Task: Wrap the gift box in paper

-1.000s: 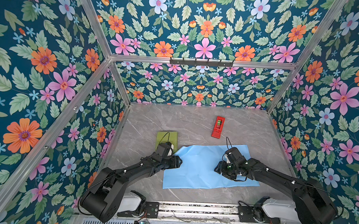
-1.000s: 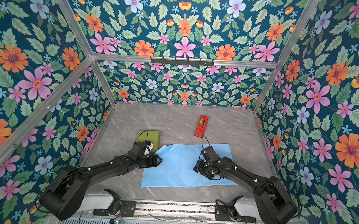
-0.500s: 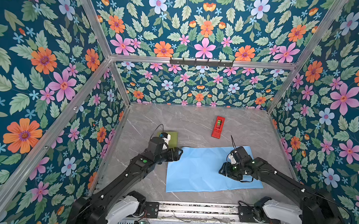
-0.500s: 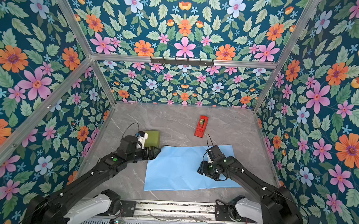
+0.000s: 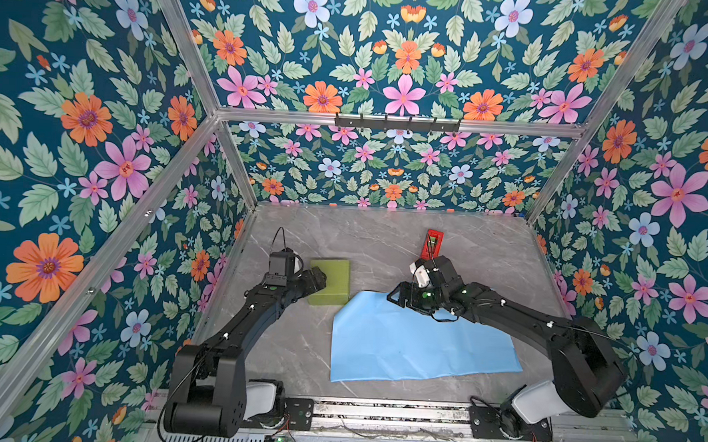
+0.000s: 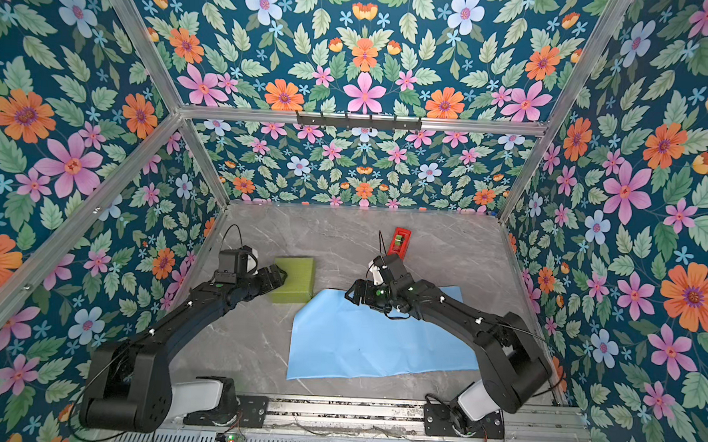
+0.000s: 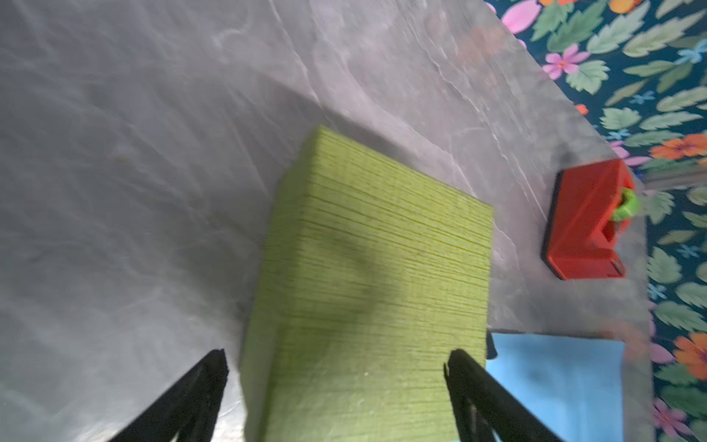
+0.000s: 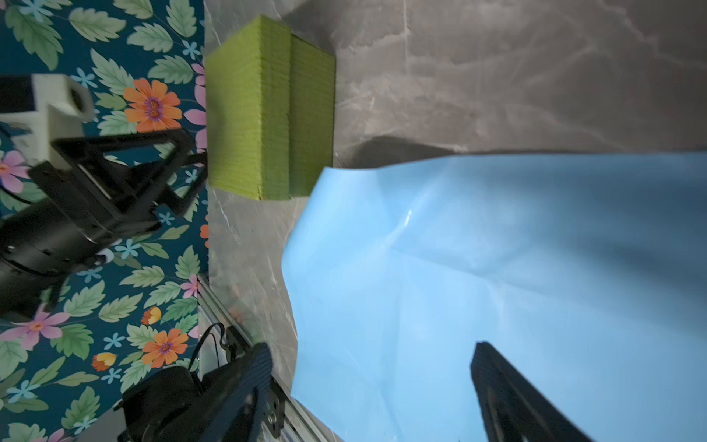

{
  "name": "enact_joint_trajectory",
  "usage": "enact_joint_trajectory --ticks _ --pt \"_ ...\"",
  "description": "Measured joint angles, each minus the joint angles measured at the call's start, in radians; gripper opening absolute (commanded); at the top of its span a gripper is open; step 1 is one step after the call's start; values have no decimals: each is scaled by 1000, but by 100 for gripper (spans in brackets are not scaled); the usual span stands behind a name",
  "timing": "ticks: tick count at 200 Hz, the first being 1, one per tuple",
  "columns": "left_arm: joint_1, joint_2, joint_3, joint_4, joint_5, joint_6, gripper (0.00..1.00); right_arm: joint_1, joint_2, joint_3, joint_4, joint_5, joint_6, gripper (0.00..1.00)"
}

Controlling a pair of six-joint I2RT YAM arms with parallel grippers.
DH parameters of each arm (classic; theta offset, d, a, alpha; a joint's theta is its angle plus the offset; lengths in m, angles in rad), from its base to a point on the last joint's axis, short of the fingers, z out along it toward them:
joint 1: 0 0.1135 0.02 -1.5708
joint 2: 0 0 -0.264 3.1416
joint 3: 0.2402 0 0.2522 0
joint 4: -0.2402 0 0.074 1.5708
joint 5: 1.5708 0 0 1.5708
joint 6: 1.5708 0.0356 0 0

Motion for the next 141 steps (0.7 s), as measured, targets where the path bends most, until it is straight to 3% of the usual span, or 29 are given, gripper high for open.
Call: enact_joint_trajectory --ticks 37,76,106,141 --pt "-57 79 6 89 56 -49 88 11 266 243 44 -53 21 79" --pt "-85 171 23 170 45 -103 86 23 481 481 54 -106 45 71" --pt "-135 287 117 197 46 -104 84 -2 538 557 45 -109 45 66" --pt "-231 393 232 209 33 -101 83 -66 478 477 33 -80 41 61"
